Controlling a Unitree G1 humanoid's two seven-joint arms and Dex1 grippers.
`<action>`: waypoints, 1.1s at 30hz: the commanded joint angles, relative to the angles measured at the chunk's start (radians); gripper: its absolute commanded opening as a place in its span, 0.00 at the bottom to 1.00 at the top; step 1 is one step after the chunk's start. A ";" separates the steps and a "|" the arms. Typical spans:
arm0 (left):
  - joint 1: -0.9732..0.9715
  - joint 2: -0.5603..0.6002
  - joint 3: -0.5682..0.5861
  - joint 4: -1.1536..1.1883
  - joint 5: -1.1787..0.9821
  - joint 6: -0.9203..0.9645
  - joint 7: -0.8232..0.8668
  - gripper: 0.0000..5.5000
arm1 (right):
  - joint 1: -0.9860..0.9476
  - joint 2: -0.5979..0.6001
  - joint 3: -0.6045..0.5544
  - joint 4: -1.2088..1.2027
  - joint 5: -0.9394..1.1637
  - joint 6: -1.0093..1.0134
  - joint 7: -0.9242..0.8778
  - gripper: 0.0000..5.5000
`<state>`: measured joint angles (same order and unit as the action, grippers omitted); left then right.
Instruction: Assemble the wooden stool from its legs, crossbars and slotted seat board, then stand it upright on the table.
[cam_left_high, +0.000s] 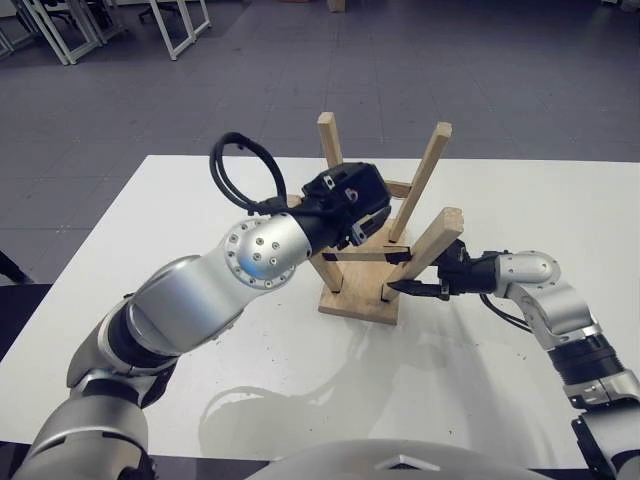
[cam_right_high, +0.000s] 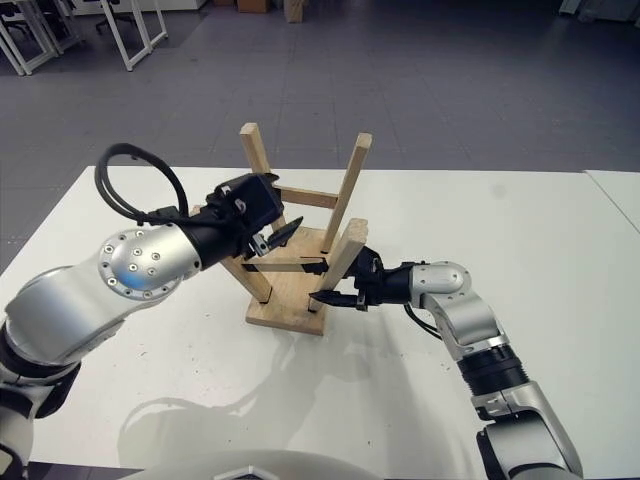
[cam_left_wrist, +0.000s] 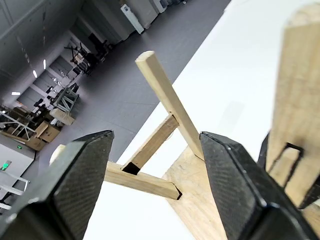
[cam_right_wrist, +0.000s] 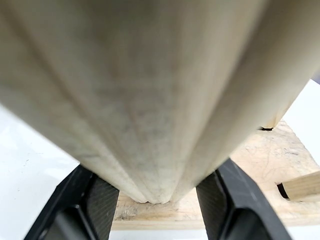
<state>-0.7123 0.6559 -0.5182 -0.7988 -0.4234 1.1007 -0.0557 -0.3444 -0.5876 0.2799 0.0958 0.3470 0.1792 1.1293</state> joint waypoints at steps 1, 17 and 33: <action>0.072 -0.022 -0.083 0.022 0.102 -0.041 -0.009 0.58 | 0.043 -0.010 0.037 0.034 -0.069 0.079 -0.022 0.37; 0.266 -0.126 -0.267 0.201 0.424 -0.152 -0.088 0.58 | 0.132 -0.005 -0.017 -0.009 -0.013 0.034 -0.027 0.37; 0.291 -0.165 -0.250 0.232 0.552 -0.128 -0.208 0.58 | 0.096 0.006 0.003 0.120 -0.107 -0.181 0.003 0.37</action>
<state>-0.4747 0.4764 -0.7252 -0.6305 0.1385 0.9054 -0.2117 -0.2612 -0.5387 0.2427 0.1839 0.3564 -0.0654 1.1462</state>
